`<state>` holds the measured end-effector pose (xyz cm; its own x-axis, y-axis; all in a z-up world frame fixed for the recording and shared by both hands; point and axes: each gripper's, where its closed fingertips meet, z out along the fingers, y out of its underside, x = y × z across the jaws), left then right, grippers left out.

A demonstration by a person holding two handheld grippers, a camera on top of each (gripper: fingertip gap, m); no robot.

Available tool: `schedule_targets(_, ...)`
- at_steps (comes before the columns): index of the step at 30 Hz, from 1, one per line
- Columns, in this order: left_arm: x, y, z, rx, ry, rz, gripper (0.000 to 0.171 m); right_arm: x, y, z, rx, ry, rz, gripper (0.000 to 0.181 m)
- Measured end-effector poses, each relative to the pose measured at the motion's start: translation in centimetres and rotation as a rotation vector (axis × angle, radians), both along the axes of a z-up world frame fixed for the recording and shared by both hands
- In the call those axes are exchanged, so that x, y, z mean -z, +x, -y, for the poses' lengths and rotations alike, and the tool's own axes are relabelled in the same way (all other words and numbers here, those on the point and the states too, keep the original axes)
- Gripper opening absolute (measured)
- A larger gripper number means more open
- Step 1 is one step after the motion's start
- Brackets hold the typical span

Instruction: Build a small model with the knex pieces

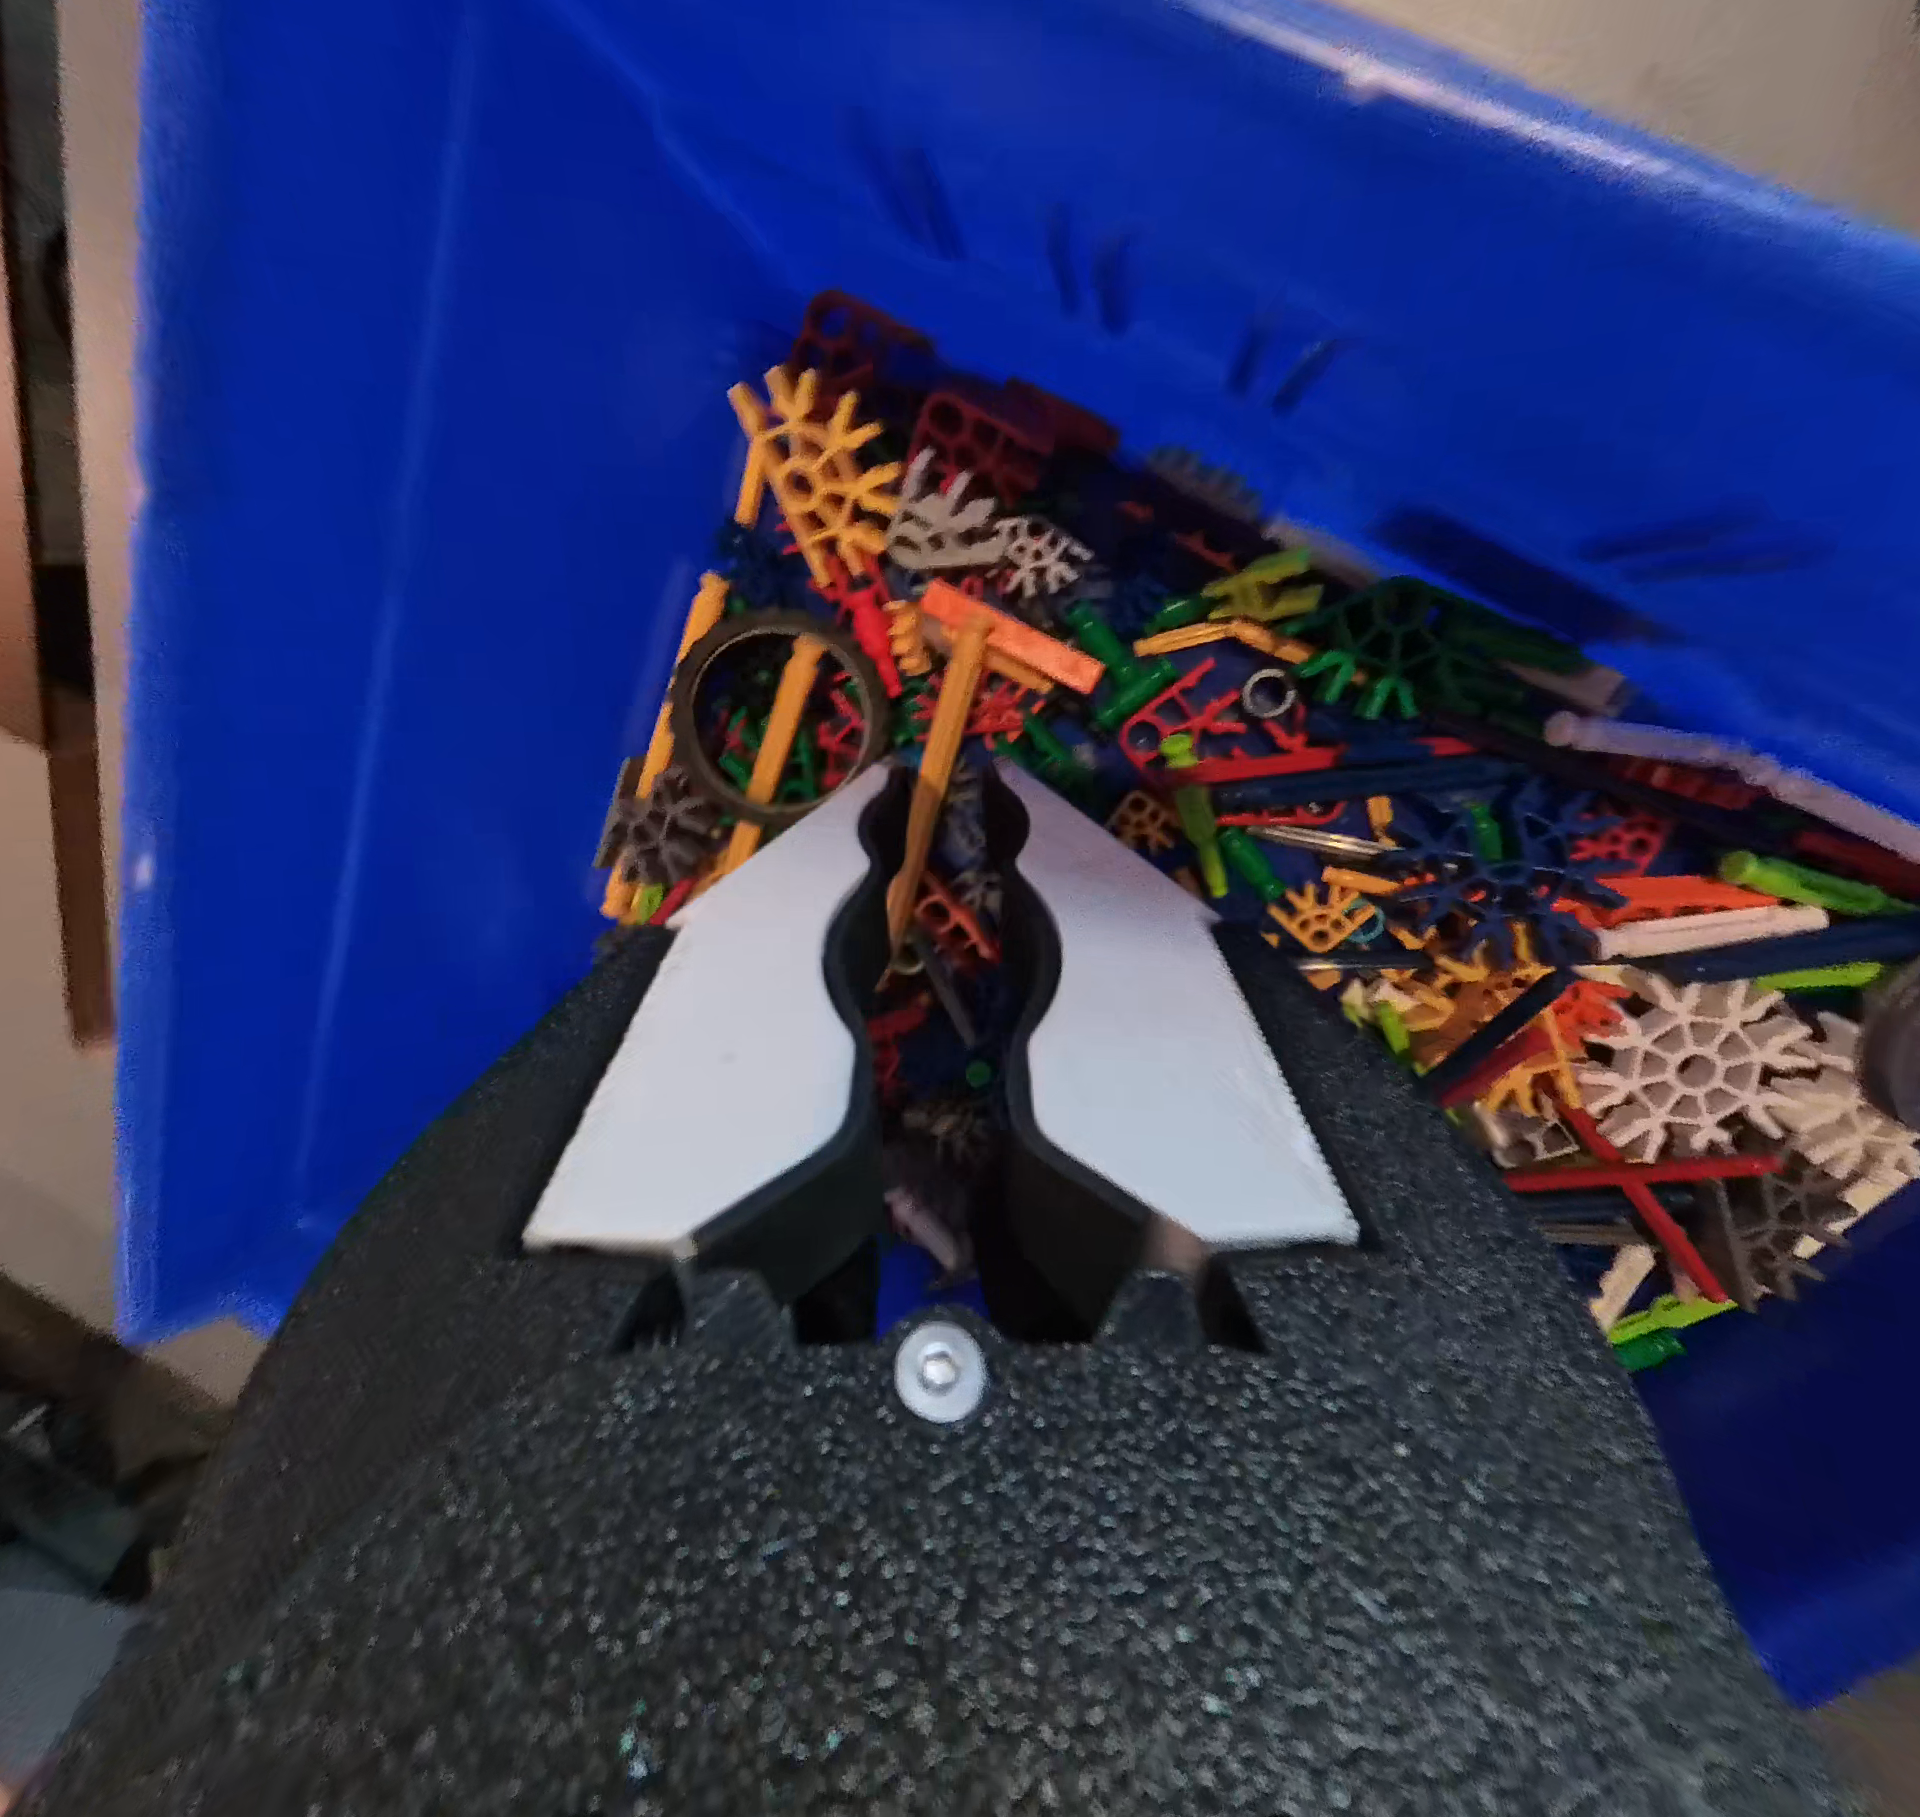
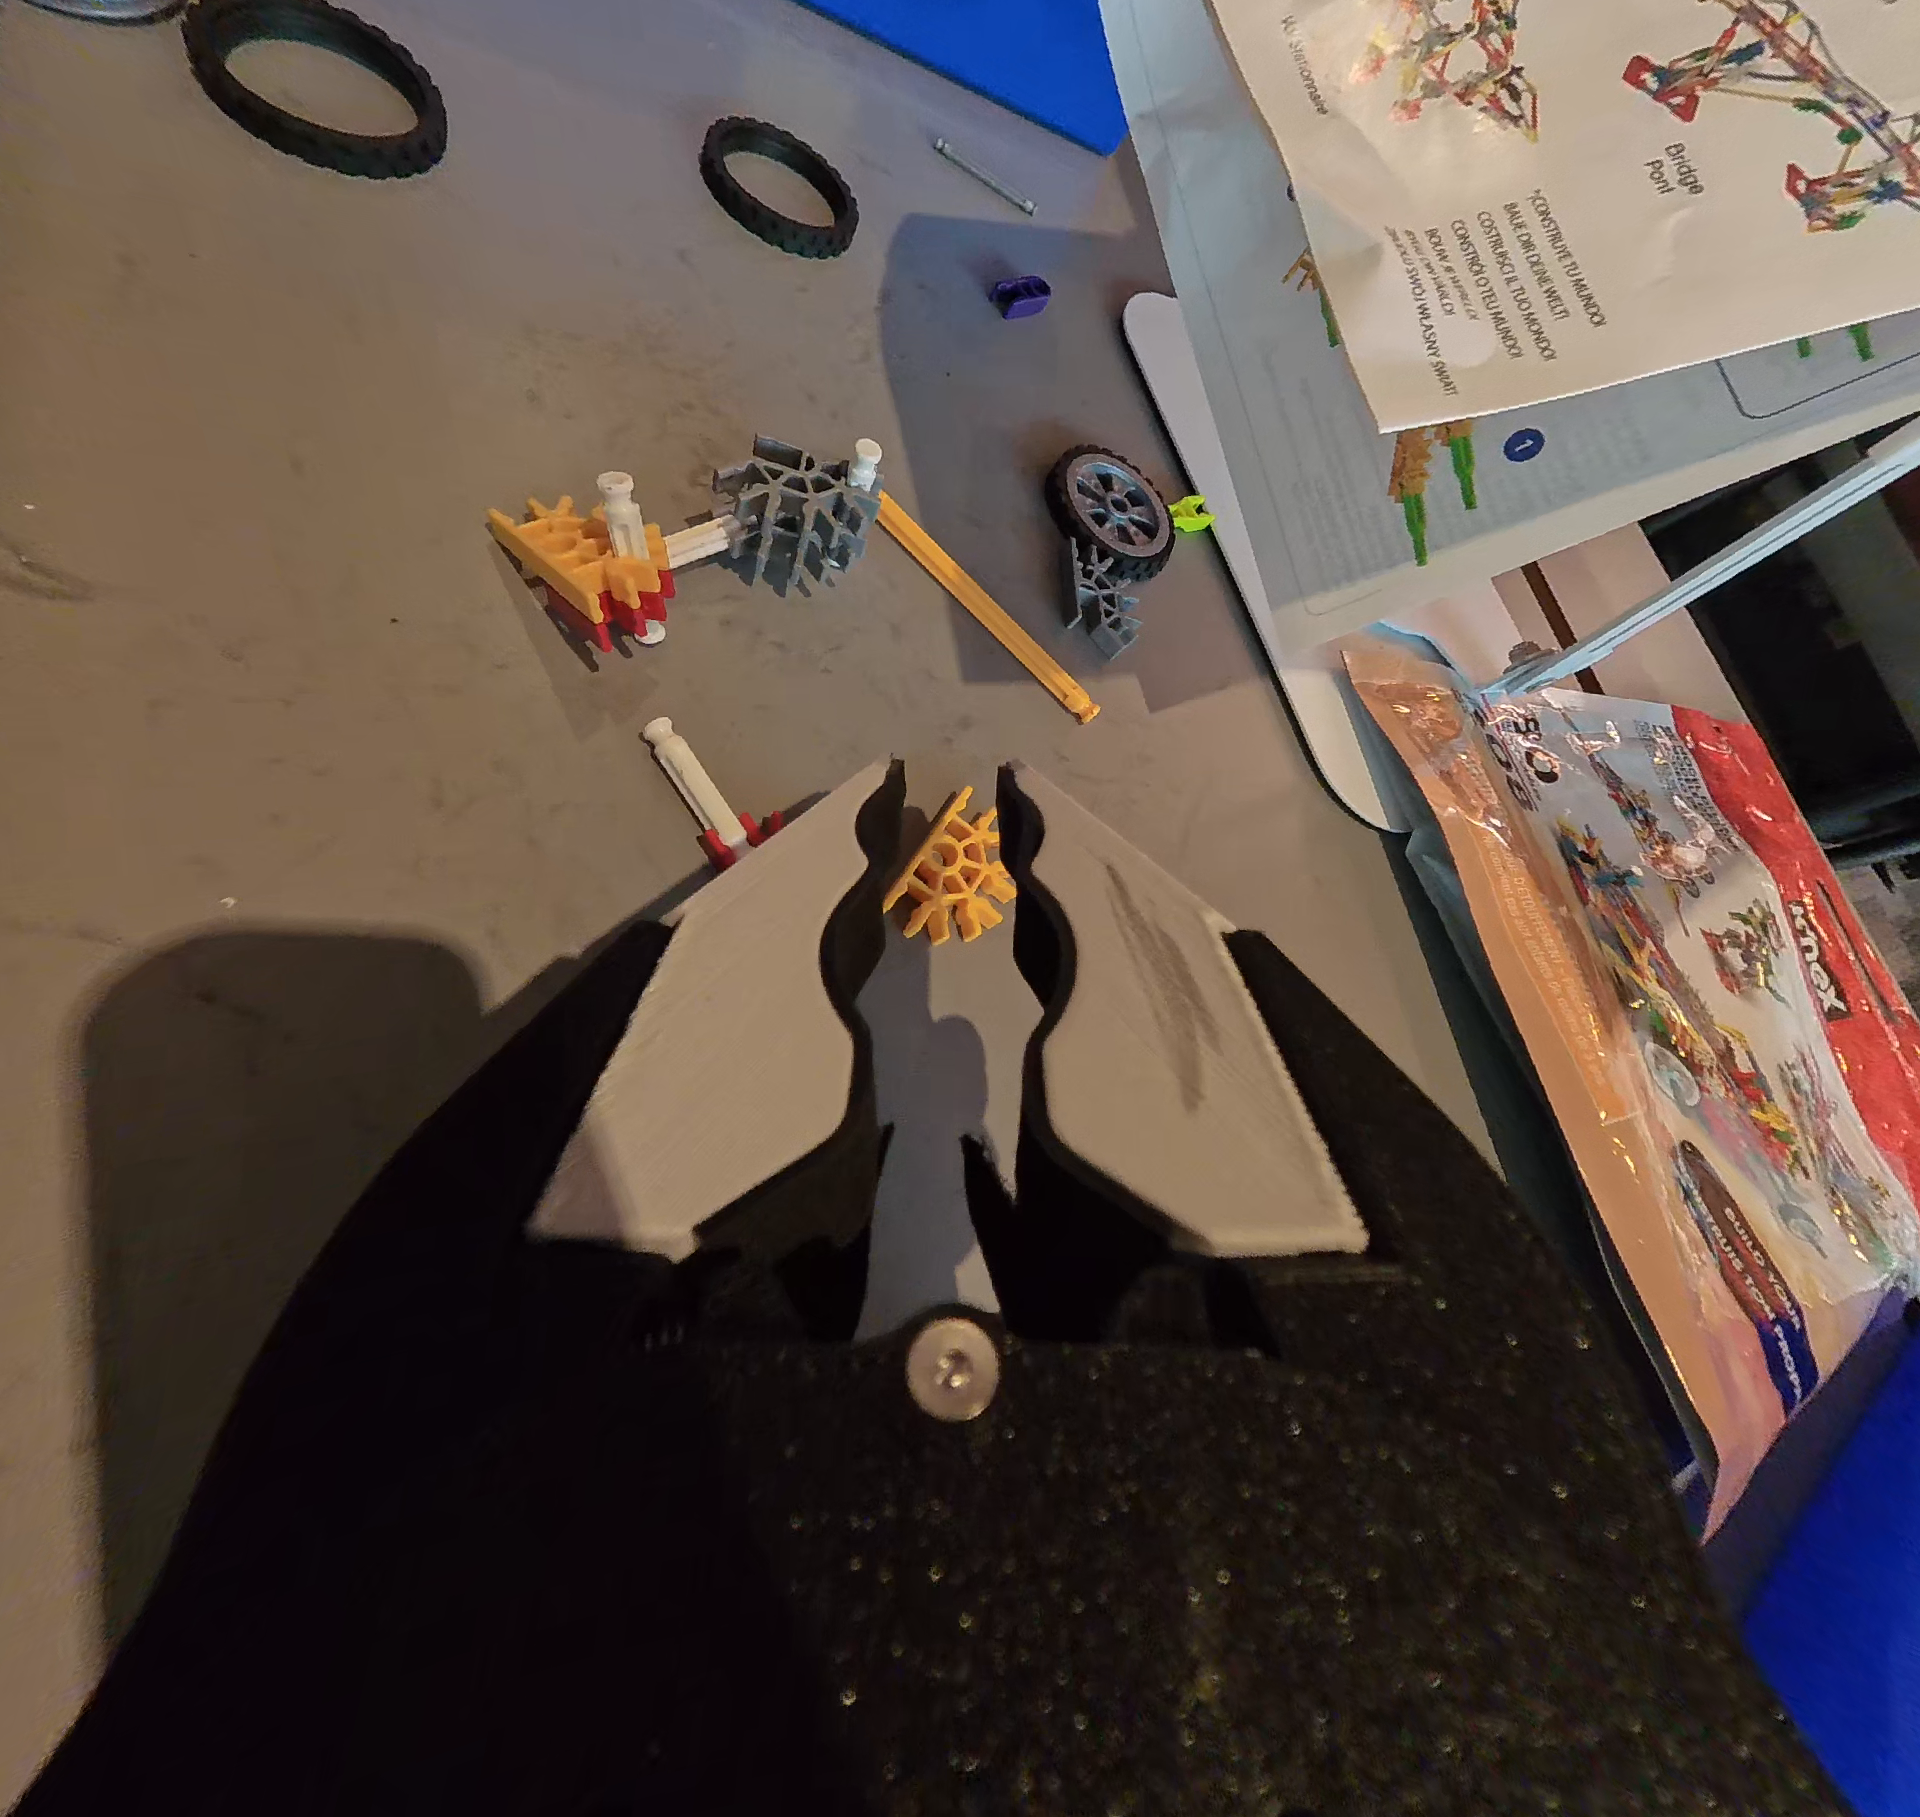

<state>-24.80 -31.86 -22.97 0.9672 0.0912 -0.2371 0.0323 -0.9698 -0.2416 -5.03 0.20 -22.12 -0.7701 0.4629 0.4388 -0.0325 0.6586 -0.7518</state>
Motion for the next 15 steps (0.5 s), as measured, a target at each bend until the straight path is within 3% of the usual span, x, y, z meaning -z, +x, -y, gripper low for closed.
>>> schedule_targets(4, 1.0, 0.1, -0.4, 0.000, 0.010, 0.048, 0.010, 0.0, 0.0, -0.1, 0.000, -0.002, 0.003, 0.016)
schedule_targets(6, 1.0, -0.1, -0.4, -0.034, 0.033, 0.065, 0.000, 0.1, 0.0, 0.0, -0.002, -0.002, 0.006, 0.017)
schedule_targets(15, 0.7, 3.1, 1.2, -0.014, -0.036, 0.216, 0.003, 0.2, 0.0, -0.1, -0.006, -0.004, 0.016, 0.017)
